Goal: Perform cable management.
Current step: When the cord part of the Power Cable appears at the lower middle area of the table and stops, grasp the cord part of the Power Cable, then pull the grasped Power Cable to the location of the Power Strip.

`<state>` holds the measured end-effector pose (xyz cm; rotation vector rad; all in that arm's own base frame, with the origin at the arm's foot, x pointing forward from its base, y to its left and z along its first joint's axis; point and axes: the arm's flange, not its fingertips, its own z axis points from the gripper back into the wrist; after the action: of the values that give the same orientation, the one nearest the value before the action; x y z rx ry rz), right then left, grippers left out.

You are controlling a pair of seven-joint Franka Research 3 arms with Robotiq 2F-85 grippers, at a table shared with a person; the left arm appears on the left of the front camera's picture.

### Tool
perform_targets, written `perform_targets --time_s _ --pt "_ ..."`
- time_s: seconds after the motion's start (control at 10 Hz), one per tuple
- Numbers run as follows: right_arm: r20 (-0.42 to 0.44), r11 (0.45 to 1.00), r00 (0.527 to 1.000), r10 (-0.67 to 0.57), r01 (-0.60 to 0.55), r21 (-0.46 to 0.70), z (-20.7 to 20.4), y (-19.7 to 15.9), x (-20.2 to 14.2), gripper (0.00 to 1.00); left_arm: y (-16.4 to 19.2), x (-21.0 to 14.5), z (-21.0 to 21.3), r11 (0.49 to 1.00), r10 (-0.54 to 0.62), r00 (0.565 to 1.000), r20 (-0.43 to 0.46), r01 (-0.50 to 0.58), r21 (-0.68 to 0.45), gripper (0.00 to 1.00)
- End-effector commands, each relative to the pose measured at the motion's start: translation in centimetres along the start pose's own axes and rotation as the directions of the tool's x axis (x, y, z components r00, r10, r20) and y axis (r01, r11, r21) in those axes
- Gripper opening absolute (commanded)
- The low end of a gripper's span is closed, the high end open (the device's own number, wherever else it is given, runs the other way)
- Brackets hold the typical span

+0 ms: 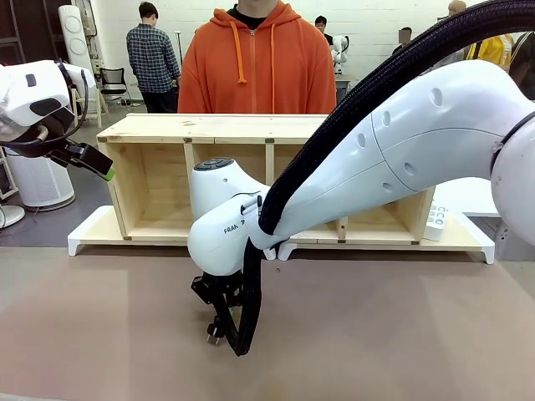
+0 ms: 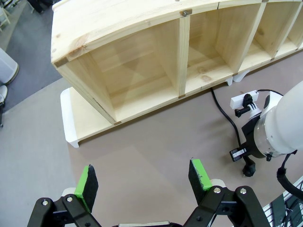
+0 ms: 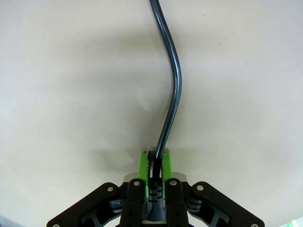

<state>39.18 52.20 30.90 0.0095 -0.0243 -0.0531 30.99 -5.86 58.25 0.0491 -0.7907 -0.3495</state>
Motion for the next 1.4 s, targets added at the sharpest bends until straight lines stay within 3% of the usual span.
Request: perform_targets --time_s 0.0,1.0,1.1,1.3 --pt "-0.002 0.999 0.999 -0.037 0.037 -0.009 -0.1 0.7 0.1 0.00 0.1 0.1 0.0 1.000 0.005 1.000 0.008 -0.005 0.006 1.00" --pt "0.000 1.000 1.000 -0.003 0.003 0.000 0.0 0.0 0.0 0.00 0.1 0.1 0.0 1.000 0.005 1.000 0.008 -0.005 0.006 1.00" --pt "-0.001 1.000 1.000 -0.010 0.010 0.002 0.0 0.1 0.1 0.14 0.1 0.1 0.0 1.000 0.005 1.000 0.008 -0.005 0.006 1.00" --pt "0.020 1.000 1.000 -0.002 0.002 0.004 3.3 -1.7 -1.5 0.14 0.1 0.1 0.0 1.000 0.005 1.000 0.008 -0.005 0.006 1.00"
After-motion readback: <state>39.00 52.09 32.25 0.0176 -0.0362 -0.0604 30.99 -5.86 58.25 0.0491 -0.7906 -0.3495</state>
